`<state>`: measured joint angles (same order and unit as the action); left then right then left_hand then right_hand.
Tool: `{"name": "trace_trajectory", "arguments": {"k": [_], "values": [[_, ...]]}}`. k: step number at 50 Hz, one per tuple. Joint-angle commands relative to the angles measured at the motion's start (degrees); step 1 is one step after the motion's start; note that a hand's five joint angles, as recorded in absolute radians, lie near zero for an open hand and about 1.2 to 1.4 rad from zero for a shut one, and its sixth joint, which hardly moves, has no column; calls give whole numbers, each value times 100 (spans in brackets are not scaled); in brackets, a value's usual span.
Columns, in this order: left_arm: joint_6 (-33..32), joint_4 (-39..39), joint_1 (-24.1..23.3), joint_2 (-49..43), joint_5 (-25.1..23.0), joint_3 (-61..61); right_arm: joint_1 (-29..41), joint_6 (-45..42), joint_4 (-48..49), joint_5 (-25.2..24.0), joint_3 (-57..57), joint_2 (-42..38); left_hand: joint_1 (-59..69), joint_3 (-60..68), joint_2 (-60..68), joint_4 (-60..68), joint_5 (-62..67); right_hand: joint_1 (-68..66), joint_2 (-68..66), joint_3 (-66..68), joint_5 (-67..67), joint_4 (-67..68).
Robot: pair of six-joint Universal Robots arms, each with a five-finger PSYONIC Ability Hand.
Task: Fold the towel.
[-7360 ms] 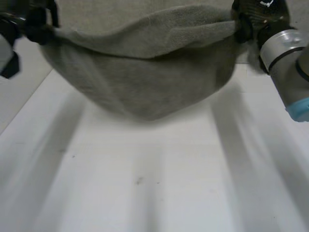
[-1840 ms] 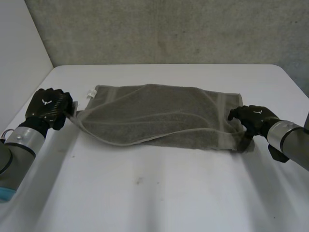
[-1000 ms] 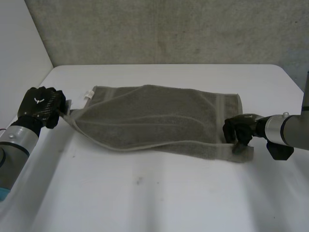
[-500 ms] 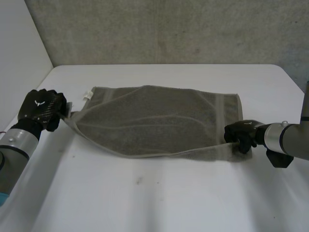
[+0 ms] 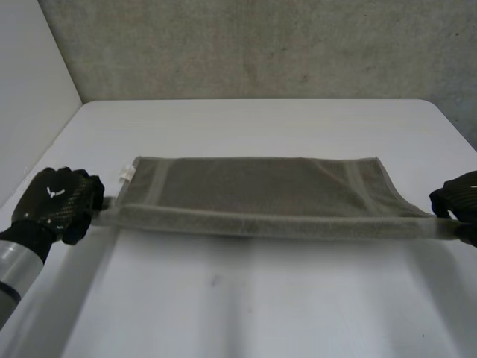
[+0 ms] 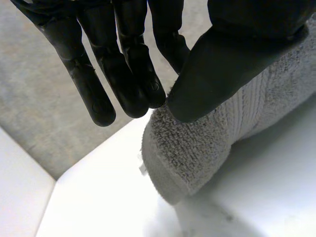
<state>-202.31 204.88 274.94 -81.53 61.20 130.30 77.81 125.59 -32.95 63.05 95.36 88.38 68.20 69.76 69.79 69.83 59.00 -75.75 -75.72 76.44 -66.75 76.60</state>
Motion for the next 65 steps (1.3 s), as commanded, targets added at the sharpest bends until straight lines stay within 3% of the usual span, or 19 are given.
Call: {"name": "trace_trajectory", "arguments": {"k": [1, 7, 10, 12, 15, 20, 25, 38, 39, 40, 41, 42, 48, 56, 61, 65], "values": [[-414, -238, 43, -169, -302, -153, -117, -105, 51, -443, -280, -363, 1180, 1024, 1021, 1017, 1100, -425, -428, 356, -325, 340], [-468, -264, -116, -1304, -231, -945, 77, 1, 412, -197, -861, -1350, 1180, 1024, 1021, 1017, 1100, -425, -428, 356, -325, 340], [-450, -282, -371, -2043, -179, -1674, 534, 194, 474, 190, -1388, -1913, 1180, 1024, 1021, 1017, 1100, -425, -428, 356, -325, 340], [-433, -291, -677, -2786, 66, -2435, 954, 430, 579, 558, -2009, -2473, 1180, 1024, 1021, 1017, 1100, -425, -428, 356, -325, 340], [-424, -291, -801, -3106, 252, -2799, 1061, 572, 685, 709, -2302, -2704, 1180, 1024, 1021, 1017, 1100, -425, -428, 356, -325, 340], [-362, -291, -1090, -4211, 954, -4246, 1306, 1177, 1316, 1033, -3337, -3537, 1180, 1024, 1021, 1017, 1100, -425, -428, 356, -325, 340], [-292, -308, -1310, -4844, 1288, -5178, 1561, 1372, 1537, 1384, -4111, -4073, 1180, 1024, 1021, 1017, 1100, -425, -428, 356, -325, 340], [-292, -308, -1610, -5839, 1438, -6657, 1826, 1355, 1564, 2026, -5904, -5401, 800, 643, 640, 636, 719, -425, -428, 356, -325, 340], [-292, -308, -1636, -5900, 1447, -6719, 1834, 1363, 1572, 2097, -6097, -5541, -1402, -1559, -1562, -1566, -1483, 335, 332, -405, 435, -420], [-292, -308, -1636, -5901, 1447, -6719, 1835, 1363, 1572, 2097, -6099, -5543, -1424, -1581, -1584, -1588, -1505, 343, 340, -412, 443, -427], [-292, -317, -1662, -5945, 1482, -6737, 1852, 1381, 1572, 2167, -6247, -5664, -4788, -4945, -4948, -4952, -4869, 4656, 4653, -4725, 4756, -4740], [-300, -308, -1697, -5962, 1509, -6719, 1887, 1381, 1572, 2246, -6388, -5761, -5671, -5828, -5831, -5835, -5752, 6575, 6572, -6644, 6675, -6660], [-283, -335, -1733, -5927, 1632, -6623, 1958, 1513, 1660, 2423, -6556, -5806, -5820, -5976, -5979, -5983, -5900, 6575, 6572, -6644, 6675, -6660], [-248, -475, -1698, -5242, 2010, -5832, 1940, 2471, 1687, 2317, -5968, -4998, -5820, -5976, -5979, -5983, -5900, 6575, 6572, -6644, 6675, -6660], [-143, -440, -1619, -4146, 2028, -4464, 1914, 2585, 1748, 2002, -4355, -3797, -5820, -5976, -5979, -5983, -5900, 6575, 6572, -6644, 6675, -6660], [-46, -361, -1610, -3572, 2019, -3854, 1905, 2524, 1819, 1755, -3436, -3275, -5820, -5976, -5979, -5983, -5900, 6575, 6572, -6644, 6675, -6660]]}}
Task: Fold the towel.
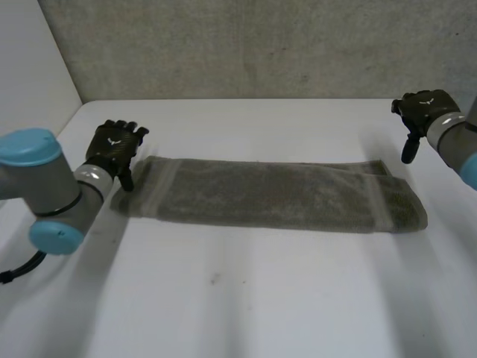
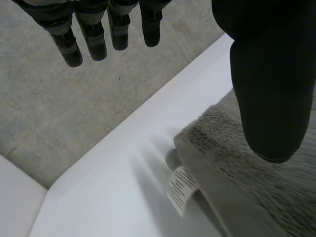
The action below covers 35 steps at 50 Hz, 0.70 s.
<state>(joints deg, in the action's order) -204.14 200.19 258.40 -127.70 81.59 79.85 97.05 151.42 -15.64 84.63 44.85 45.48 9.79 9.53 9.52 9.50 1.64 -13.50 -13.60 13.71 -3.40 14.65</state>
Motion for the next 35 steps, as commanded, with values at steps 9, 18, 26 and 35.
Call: {"name": "trace_trajectory", "arguments": {"k": [9, 18, 26, 35], "values": [[945, 687, 61, 2011, -29, 2411, -326, -279, 842, -789, 3871, 1929, 21, 47, 48, 50, -164, 228, 238, -248, 218, -342], [1157, 916, 105, 2100, -38, 2659, -423, -359, 2036, -816, 4778, 1737, 21, 47, 48, 50, -164, -681, -672, 661, -691, 567], [1157, 934, 114, 2091, -38, 2685, -432, -621, 2733, -781, 4815, 1263, 21, 47, 48, 50, -164, -2160, -2150, 2140, -2170, 2045], [1157, 934, 114, 2091, -38, 2694, -511, -1114, 2751, -684, 4586, 910, 21, 47, 48, 50, -164, -6649, -6640, 6629, -6660, 6535]]}}
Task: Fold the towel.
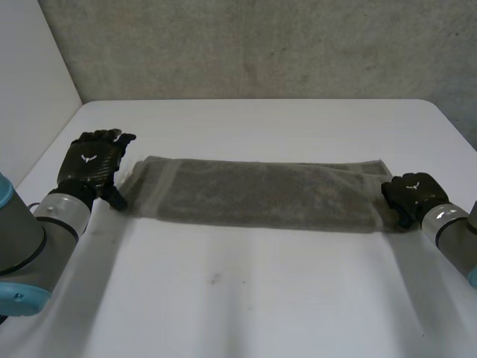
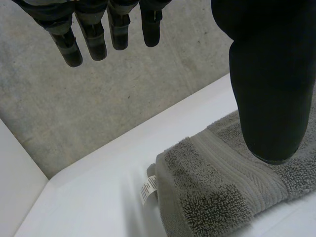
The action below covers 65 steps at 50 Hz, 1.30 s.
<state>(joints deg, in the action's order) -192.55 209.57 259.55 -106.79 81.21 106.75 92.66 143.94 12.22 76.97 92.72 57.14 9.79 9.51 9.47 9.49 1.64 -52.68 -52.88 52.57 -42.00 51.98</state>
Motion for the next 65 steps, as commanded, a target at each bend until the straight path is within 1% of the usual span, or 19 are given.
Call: {"name": "trace_trajectory", "arguments": {"k": [1, 11, 15, 21, 24, 26, 27, 29, 31, 32, 34, 35, 37, 40, 42, 50, 56, 60, 65], "values": [[-2, -4, 0, 0, 0, 4, -134, -392, -36, 150, -236, -247, 21, 49, 53, 51, -164, -2732, -2712, 2743, -2800, 2802], [-2, -4, 43, 0, 0, 30, -925, -568, -106, 327, -456, -150, 21, 49, 53, 51, -164, -2732, -2712, 2743, -2800, 2802], [-2, -4, 70, 9, 0, 39, -1442, -1111, -263, 336, -745, -168, 21, 49, 53, 51, -164, -2732, -2712, 2743, -2800, 2802], [-2, -4, 96, 18, 0, 39, -1558, -1500, -624, 336, -1203, -97, 21, 49, 53, 51, -164, -2732, -2712, 2743, -2800, 2802], [-2, -4, 123, 27, 9, 39, -1233, -1368, -870, 353, -1608, 35, 21, 49, 53, 51, -164, -2732, -2712, 2743, -2800, 2802], [7, -4, 131, 79, 9, 39, -341, -1019, -1002, 371, -2045, 192, 21, 49, 53, 51, -164, -2732, -2712, 2743, -2800, 2802], [7, -4, 131, 80, 9, 39, -336, -1017, -1002, 371, -2047, 193, 21, 49, 53, 51, -164, -2732, -2712, 2743, -2800, 2802], [7, -4, 131, 88, 9, 39, 652, -754, -1020, 458, -2476, 123, 21, 49, 53, 51, -164, -2732, -2712, 2743, -2800, 2802], [7, -4, 131, 97, 9, 48, 1144, -736, -1011, 546, -2669, 44, 21, 49, 53, 51, -164, -2732, -2712, 2743, -2800, 2802], [7, -4, 131, 97, 9, 48, 1149, -735, -1011, 547, -2671, 43, 21, 49, 53, 51, -164, -2732, -2712, 2743, -2800, 2802], [7, -4, 131, 97, 9, 57, 2155, -753, -1002, 704, -3073, -271, 21, 49, 53, 51, -164, -2732, -2712, 2743, -2800, 2802], [7, -4, 131, 97, 9, 57, 2160, -753, -1002, 705, -3075, -273, 21, 49, 53, 51, -164, -2732, -2712, 2743, -2800, 2802], [7, -4, 131, 97, 9, 83, 3052, -762, -1002, 731, -3417, -693, 21, 49, 53, 51, -164, -2732, -2712, 2743, -2800, 2802], [7, 5, 131, 97, 9, 83, 3408, -771, -1002, 722, -3515, -906, 21, 49, 53, 51, -164, -2732, -2712, 2743, -2800, 2802], [7, 14, 131, 97, 9, 83, 3933, -805, -985, 687, -3637, -1326, 21, 49, 53, 51, -164, -2732, -2712, 2743, -2800, 2802], [7, 40, 131, 97, 0, 118, 4480, -1069, -1020, 679, -3814, -2109, 21, 49, 53, 51, -164, -2732, -2712, 2743, -2800, 2802], [-2, 40, 131, 97, 0, 127, 4498, -1017, -1011, 670, -3743, -1969, 21, 49, 53, 51, -164, -2732, -2712, 2743, -2800, 2802], [7, 40, 131, 106, 0, 118, 4427, -885, -906, 643, -3699, -1514, 21, 49, 53, 51, -164, -2732, -2712, 2743, -2800, 2802], [-2, 101, 123, 97, 9, 118, 4357, -640, -686, 399, -3726, -1416, 21, 49, 53, 51, -164, -2732, -2712, 2743, -2800, 2802]]}}
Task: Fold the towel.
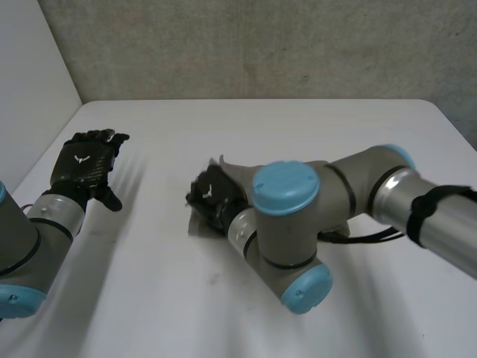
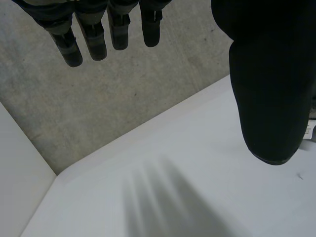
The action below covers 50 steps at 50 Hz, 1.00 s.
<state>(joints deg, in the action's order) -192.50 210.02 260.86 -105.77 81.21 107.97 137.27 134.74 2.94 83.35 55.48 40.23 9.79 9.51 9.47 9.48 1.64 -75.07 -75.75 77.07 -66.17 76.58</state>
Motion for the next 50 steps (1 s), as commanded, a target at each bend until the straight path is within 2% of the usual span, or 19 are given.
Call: {"name": "trace_trajectory", "arguments": {"k": [1, 2, 3, 4, 5, 6, 13, 20, 28, 31, 34, 35, 37, 38, 39, 40, 41, 45, 50], "values": [[-7, 74, -17, 3, 9, 4, -104, 316, 242, -362, -2, 231, 21, 49, 53, 52, -164, -493, -425, 293, -383, 342], [-7, 74, -17, 3, 9, 4, -104, 316, 242, -363, -2, 231, 21, 49, 53, 52, -164, -493, -425, 293, -383, 342], [-7, 83, -26, 3, 9, 13, -95, 316, 224, -476, 6, 179, 21, 49, 53, 52, -164, 1833, 1900, -2033, 1943, -1983], [1, 83, -26, 3, 9, 13, -78, 299, 207, -529, 41, 100, 21, 49, 53, 52, -164, 5553, 5621, -5753, 5663, -5703], [2, 83, -26, 3, 9, 13, -78, 298, 207, -530, 42, 99, 21, 49, 53, 52, -164, 5590, 5658, -5790, 5700, -5741], [-7, 83, -35, 3, 9, 22, -60, 298, 198, -547, 94, 73, 21, 49, 53, 52, -164, 6507, 6575, -6707, 6617, -6658], [-7, 83, 0, -5, 9, 22, -210, 465, 198, -424, 455, 459, 21, 49, 53, 52, -164, 6507, 6575, -6707, 6617, -6658], [-7, 83, -8, -5, 9, 22, -1253, 1439, 224, -170, 1805, 1705, 21, 49, 53, 52, -164, 6507, 6575, -6707, 6617, -6658], [-7, 83, -44, -5, 9, 22, -2317, 1687, 294, -205, 3177, 2147, 21, 49, 53, 52, -164, 6507, 6575, -6707, 6617, -6658], [-7, 83, -61, -5, 9, 22, -2529, 1670, 417, -205, 3451, 2059, 21, 49, 53, 52, -164, 5444, 5511, -5644, 5554, -5594], [-7, 83, -79, -5, 9, 31, -2627, 1582, 733, -170, 3540, 1735, 21, 49, 53, 52, -164, 3444, 3511, -3644, 3554, -3594], [-7, 83, -79, -5, 18, 31, -2627, 1582, 734, -170, 3540, 1734, 21, 49, 53, 52, -164, 3437, 3505, -3637, 3547, -3588], [-7, 83, -88, 3, 18, 31, -2635, 1337, 883, -135, 3470, 1524, 21, 49, 53, 52, -164, 1564, 1632, -1764, 1674, -1714], [-7, 83, -88, 3, 18, 39, -2635, 1336, 883, -134, 3469, 1523, 21, 49, 53, 52, -164, 1553, 1621, -1753, 1663, -1704], [-7, 83, -88, 3, 18, 39, -2644, 1170, 927, -82, 3408, 1436, 21, 49, 53, 52, -164, 371, 439, -571, 481, -522], [-7, 83, -79, 3, 18, 66, -2644, 1169, 927, -82, 3408, 1435, 21, 49, 53, 52, -164, 359, 427, -559, 469, -510], [1, 92, -79, 12, 9, 83, -2670, 1021, 953, 14, 3303, 1409, 21, 49, 53, 52, -164, -484, -417, 284, -374, 334], [-7, 101, -70, 21, 9, 83, -2601, 870, 927, 296, 2908, 1426, 21, 49, 53, 52, -164, -493, -425, 293, -383, 342], [2, 101, -44, 91, 18, 75, -2426, 887, 857, 331, 2416, 1523, 21, 49, 53, 52, -164, -493, -425, 293, -383, 342]]}}
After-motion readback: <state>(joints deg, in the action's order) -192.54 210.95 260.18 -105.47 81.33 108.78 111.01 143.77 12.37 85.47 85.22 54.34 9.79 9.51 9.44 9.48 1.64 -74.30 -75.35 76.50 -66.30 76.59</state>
